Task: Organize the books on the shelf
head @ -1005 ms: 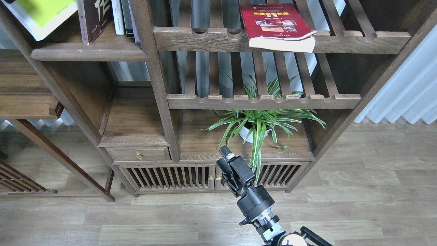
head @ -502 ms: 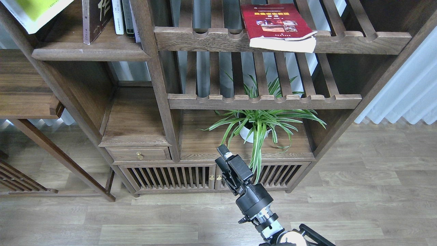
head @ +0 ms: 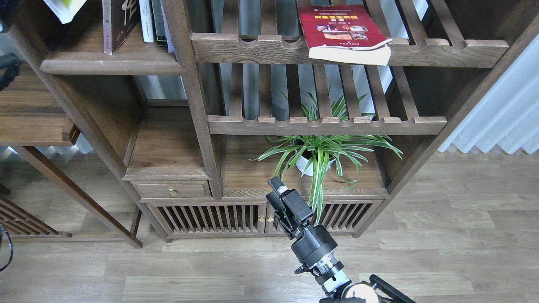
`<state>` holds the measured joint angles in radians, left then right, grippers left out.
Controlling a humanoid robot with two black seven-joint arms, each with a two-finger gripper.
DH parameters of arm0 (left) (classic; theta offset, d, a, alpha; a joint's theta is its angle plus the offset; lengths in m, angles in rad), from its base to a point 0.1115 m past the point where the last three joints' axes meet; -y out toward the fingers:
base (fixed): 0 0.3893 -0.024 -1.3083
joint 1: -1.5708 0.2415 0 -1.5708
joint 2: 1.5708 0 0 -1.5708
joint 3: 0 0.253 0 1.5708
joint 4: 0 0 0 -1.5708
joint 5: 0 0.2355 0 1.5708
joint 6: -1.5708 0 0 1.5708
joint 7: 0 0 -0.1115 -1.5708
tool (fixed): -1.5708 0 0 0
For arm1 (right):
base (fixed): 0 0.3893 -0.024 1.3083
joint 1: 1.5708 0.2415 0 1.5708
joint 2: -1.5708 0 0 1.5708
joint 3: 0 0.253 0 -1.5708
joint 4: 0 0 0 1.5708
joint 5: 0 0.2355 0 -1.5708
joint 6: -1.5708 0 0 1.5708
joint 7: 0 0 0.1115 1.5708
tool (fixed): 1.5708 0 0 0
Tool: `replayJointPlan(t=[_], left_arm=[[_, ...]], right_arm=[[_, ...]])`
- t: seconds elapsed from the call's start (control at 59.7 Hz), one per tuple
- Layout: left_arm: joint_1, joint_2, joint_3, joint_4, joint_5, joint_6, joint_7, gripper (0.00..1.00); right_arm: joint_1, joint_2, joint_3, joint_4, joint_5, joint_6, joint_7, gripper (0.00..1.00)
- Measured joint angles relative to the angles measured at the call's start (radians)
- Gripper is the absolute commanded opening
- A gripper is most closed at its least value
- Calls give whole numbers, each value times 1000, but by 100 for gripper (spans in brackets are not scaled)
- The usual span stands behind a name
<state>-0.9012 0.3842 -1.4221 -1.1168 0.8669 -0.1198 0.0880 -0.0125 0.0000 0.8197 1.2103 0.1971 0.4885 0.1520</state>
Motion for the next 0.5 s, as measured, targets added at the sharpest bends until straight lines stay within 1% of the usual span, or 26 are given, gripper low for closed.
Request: replayJointPlan(t=[0.218,0.352,0.502], left_arm=[[-51,-5,48,40,31,78,-24,4],[-67,-5,52,61,33,98,-32,4],[-75,-3,63,106,33,103,-75,4]], right_arm=[[0,0,-7,0,4,0,1,85],[-1,0,-1,0,6,0,2,86],[-8,0,5,-1,7,0,2,88]])
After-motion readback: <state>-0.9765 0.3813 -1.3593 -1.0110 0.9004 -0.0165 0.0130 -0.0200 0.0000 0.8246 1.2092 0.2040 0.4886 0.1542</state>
